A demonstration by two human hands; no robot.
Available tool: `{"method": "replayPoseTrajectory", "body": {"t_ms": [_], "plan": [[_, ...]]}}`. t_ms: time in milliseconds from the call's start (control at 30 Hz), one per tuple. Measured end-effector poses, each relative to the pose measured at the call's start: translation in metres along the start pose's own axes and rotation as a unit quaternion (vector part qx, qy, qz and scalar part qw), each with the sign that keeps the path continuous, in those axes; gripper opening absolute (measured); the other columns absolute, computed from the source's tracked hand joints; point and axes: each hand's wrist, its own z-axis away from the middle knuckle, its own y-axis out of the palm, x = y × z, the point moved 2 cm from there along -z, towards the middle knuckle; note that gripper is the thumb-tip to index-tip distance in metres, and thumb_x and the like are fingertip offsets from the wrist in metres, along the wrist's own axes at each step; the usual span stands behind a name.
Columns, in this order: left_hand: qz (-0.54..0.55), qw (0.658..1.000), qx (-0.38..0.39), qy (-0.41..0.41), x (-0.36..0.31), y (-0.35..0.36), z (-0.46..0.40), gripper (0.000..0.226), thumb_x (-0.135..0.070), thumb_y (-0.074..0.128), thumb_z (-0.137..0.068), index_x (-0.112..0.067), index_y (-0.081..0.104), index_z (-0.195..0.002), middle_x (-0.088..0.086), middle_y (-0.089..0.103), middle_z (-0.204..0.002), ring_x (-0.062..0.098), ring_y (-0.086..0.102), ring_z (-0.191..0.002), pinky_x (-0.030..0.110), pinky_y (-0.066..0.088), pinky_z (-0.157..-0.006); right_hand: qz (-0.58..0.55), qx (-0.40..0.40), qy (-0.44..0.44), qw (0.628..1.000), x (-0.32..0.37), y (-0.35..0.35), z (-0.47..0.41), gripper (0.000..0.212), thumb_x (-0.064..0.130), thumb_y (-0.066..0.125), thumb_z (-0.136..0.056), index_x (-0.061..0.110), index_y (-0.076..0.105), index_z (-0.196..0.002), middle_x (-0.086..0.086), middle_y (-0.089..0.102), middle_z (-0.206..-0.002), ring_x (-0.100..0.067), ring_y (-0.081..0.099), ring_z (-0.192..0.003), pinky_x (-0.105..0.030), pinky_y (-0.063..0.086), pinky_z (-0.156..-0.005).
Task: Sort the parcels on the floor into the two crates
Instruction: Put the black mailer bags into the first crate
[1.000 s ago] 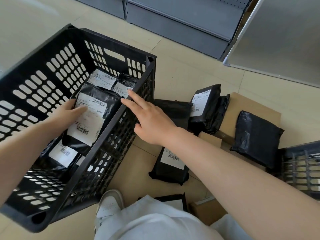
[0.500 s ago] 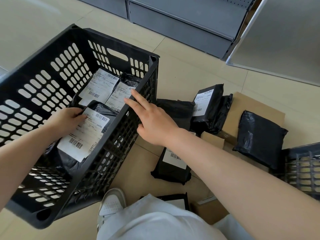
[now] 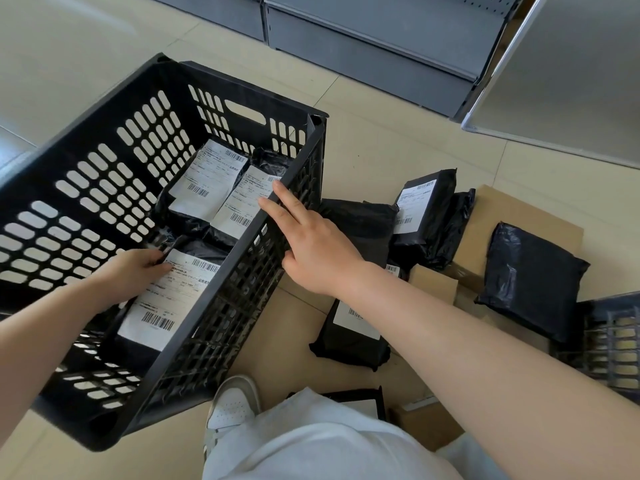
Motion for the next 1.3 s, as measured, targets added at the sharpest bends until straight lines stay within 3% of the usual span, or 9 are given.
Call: {"method": "replayPoseTrajectory", "body": {"t_ms": [167,233,367,600,667,800,933,1167,1300], "plan": [[0.031,0.999,-0.009,-0.007,-0.019,0.020,0.002,0.017,-0.031,0.061,-0.096,-0.023,0.060,-0.081,0.002,0.062,-0.071,0.022,0.058,-0.064,0.032,0.042,-0.058,0.002,-0.002,0.001,1.000,0.000,0.000,0.000,0.088,0.010,0.055,-0.087,0.027,0.009,-0.160,0.000,-0.012,-0.168,-0.021,0.048,-0.110,-0.039,0.042,-0.098],[0.031,0.999,0.007,-0.020,-0.028,0.024,0.005,0.013,-0.033,0.068,-0.091,-0.025,0.061,-0.097,-0.006,0.062,-0.079,0.012,0.057,-0.068,0.027,0.040,-0.058,0.005,-0.003,0.000,1.000,0.000,0.001,0.001,0.089,0.010,0.056,-0.087,0.027,0.008,-0.160,0.000,-0.012,-0.168,-0.022,0.048,-0.110,-0.039,0.042,-0.098],[0.011,0.998,0.026,-0.048,-0.029,0.033,0.008,0.072,-0.034,0.074,-0.086,-0.011,0.042,-0.146,0.009,0.061,-0.130,0.021,0.057,-0.094,0.029,0.041,-0.074,0.021,-0.007,-0.001,1.000,0.001,0.004,0.000,0.090,0.012,0.057,-0.087,0.025,0.006,-0.160,-0.003,-0.014,-0.168,-0.023,0.049,-0.108,-0.039,0.043,-0.097],[0.003,0.996,0.019,-0.085,-0.034,0.039,0.010,0.082,-0.032,0.072,-0.087,-0.007,0.030,-0.153,0.016,0.048,-0.145,0.033,0.049,-0.128,0.038,0.040,-0.096,0.025,-0.003,-0.001,1.000,0.000,0.006,-0.001,0.091,0.014,0.057,-0.088,0.026,0.003,-0.160,-0.003,-0.017,-0.167,-0.023,0.049,-0.107,-0.039,0.045,-0.095],[0.007,0.996,0.018,-0.091,-0.037,0.038,0.011,0.081,-0.030,0.071,-0.088,-0.006,0.029,-0.153,0.018,0.048,-0.144,0.035,0.049,-0.127,0.040,0.040,-0.098,0.016,0.001,-0.002,1.000,-0.001,0.003,-0.001,0.090,0.012,0.056,-0.088,0.026,0.004,-0.160,-0.002,-0.015,-0.168,-0.023,0.048,-0.109,-0.039,0.044,-0.096],[0.020,0.996,0.012,-0.087,-0.038,0.038,0.012,0.075,-0.028,0.072,-0.088,-0.009,0.033,-0.148,0.014,0.058,-0.115,0.029,0.054,-0.094,0.037,0.042,-0.076,-0.006,0.010,-0.008,1.000,-0.003,-0.005,0.000,0.086,0.010,0.052,-0.089,0.028,0.007,-0.160,0.001,-0.010,-0.169,-0.027,0.039,-0.129,-0.042,0.038,-0.107],[0.044,0.997,-0.015,-0.063,-0.053,0.035,0.013,0.078,-0.023,0.067,-0.091,-0.018,0.024,-0.155,0.019,0.053,-0.138,0.023,0.055,-0.086,0.035,0.044,-0.078,-0.024,0.006,-0.006,1.000,-0.008,-0.012,0.004,0.083,0.007,0.049,-0.090,0.027,0.009,-0.160,0.001,-0.005,-0.169,-0.025,0.022,-0.144,-0.041,0.031,-0.114],[0.179,0.982,-0.054,0.030,-0.117,0.001,0.019,0.051,-0.029,0.052,-0.099,-0.023,0.040,-0.148,0.004,0.047,-0.148,0.027,0.047,-0.130,0.043,0.033,-0.112,-0.083,0.007,0.096,0.992,-0.045,-0.025,0.021,0.080,0.006,0.046,-0.093,0.029,0.010,-0.160,0.004,-0.001,-0.169,-0.023,0.007,-0.153,-0.044,0.025,-0.119],[0.222,0.964,-0.109,0.095,-0.176,-0.015,0.040,0.043,-0.036,0.048,-0.099,-0.029,0.047,-0.141,-0.005,0.053,-0.139,0.017,0.050,-0.123,0.036,0.035,-0.105,-0.103,-0.021,0.179,0.978,-0.084,-0.038,0.039,0.079,0.008,0.049,-0.091,0.023,0.013,-0.159,-0.001,0.006,-0.168,-0.026,0.009,-0.153,-0.045,0.019,-0.123]]}}
